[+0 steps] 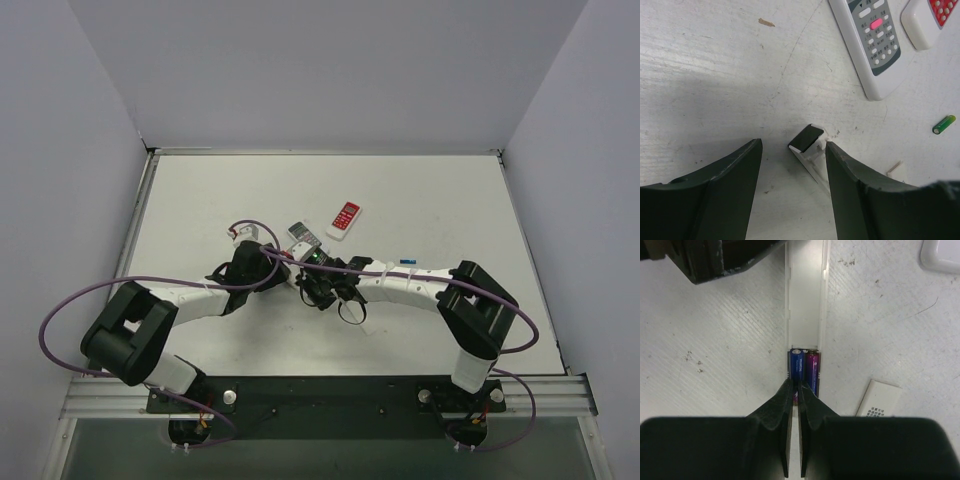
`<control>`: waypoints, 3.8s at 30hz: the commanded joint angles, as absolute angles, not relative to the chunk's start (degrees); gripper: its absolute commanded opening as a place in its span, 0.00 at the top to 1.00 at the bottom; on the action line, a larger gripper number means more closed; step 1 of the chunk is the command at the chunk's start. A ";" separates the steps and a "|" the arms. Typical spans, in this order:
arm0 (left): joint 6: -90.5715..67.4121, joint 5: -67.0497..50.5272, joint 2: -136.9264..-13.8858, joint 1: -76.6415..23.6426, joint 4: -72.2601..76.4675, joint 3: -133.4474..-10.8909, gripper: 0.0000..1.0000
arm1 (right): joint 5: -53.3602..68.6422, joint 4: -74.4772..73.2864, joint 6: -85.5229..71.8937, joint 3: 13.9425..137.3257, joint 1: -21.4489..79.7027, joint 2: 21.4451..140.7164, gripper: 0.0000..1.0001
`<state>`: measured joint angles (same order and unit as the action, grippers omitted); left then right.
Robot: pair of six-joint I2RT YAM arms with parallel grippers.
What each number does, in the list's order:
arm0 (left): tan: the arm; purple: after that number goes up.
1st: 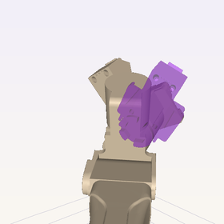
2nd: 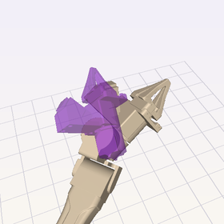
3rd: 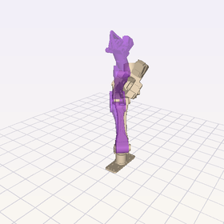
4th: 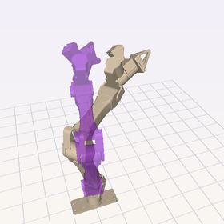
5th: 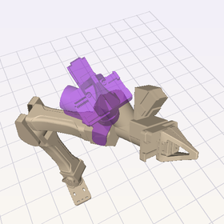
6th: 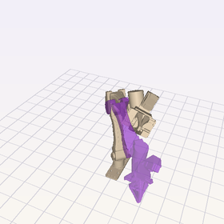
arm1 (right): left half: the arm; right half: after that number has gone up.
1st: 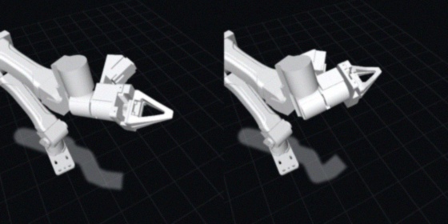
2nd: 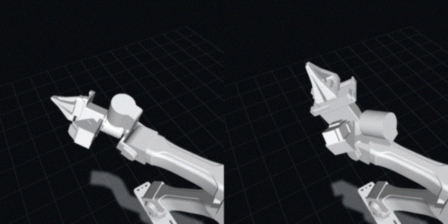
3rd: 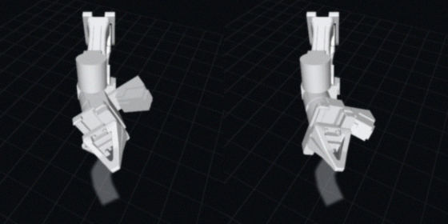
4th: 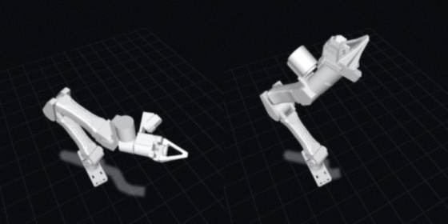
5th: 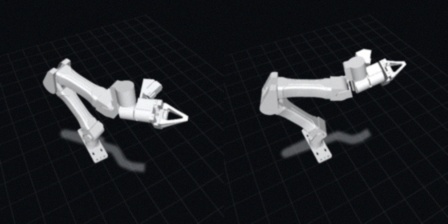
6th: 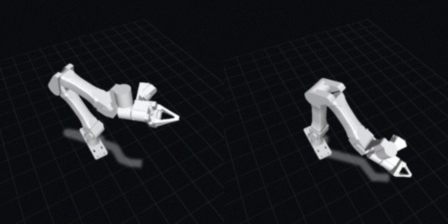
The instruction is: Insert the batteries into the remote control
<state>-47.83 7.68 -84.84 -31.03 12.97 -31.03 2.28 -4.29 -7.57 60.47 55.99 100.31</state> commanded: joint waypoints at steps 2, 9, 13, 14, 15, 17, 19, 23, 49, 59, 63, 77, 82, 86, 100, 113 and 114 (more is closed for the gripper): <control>-46.94 6.51 -86.31 -31.11 6.50 -28.92 0.35 | 2.20 -16.00 -8.70 59.23 56.51 101.44 1.00; -44.57 7.38 -80.52 -31.20 5.37 -29.09 0.34 | 2.55 -16.44 -8.97 63.71 56.34 97.39 0.80; -42.98 8.26 -75.87 -31.55 3.26 -29.27 0.34 | 2.55 -16.43 -9.58 64.34 56.34 95.10 0.68; -42.63 8.35 -74.98 -31.90 2.12 -29.35 0.33 | 2.55 -16.17 -9.93 64.34 56.34 94.05 0.67; -41.93 8.61 -74.10 -32.17 1.59 -29.44 0.32 | 2.72 -16.00 -10.19 63.99 56.25 93.43 0.64; -41.40 8.70 -71.46 -33.13 0.10 -29.97 0.32 | 2.11 -15.91 -10.81 63.20 56.08 91.86 0.64; -40.70 9.23 -68.83 -34.18 -2.98 -30.41 0.32 | 0.89 -15.65 -13.35 62.23 55.20 90.45 0.63; -40.08 9.75 -66.01 -38.14 -8.07 -33.30 0.32 | 1.93 -14.25 -21.08 57.85 51.25 86.67 0.63; -33.05 9.93 -84.64 -50.80 -13.62 -50.18 0.50 | 24.17 12.03 -49.92 39.82 39.20 91.23 0.73; -32.52 9.32 -86.57 -50.89 -14.94 -51.33 0.59 | 26.10 14.41 -51.24 38.58 37.88 92.55 0.76; -32.34 9.93 -87.10 -50.89 -15.56 -51.59 0.63 | 26.45 14.41 -51.07 38.76 37.79 92.99 0.76; -29.97 12.57 -87.18 -50.80 -16.35 -53.61 0.66 | 26.98 14.06 -50.54 39.11 37.88 93.87 0.78; -29.27 12.13 -89.30 -50.36 -16.35 -54.75 0.73 | 26.98 13.80 -50.36 39.11 37.88 93.96 0.78; -29.18 11.78 -89.65 -50.19 -16.35 -55.02 0.78 | 26.81 13.54 -50.19 39.11 37.88 93.60 0.78; -29.00 13.27 -90.17 -49.83 -17.84 -55.55 0.78 | 26.89 13.71 -50.10 39.11 37.97 93.69 0.78; -29.44 10.72 -91.40 -49.75 -17.67 -55.81 0.83 | 27.07 13.62 -50.01 39.29 38.06 93.87 0.78; -29.36 10.64 -91.41 -49.75 -17.75 -55.72 0.83 | 27.07 13.62 -50.01 39.37 38.06 93.87 0.78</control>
<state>-29.52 11.84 -90.89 -50.04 -17.85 -53.52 27.73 14.81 -50.94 39.13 38.17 93.23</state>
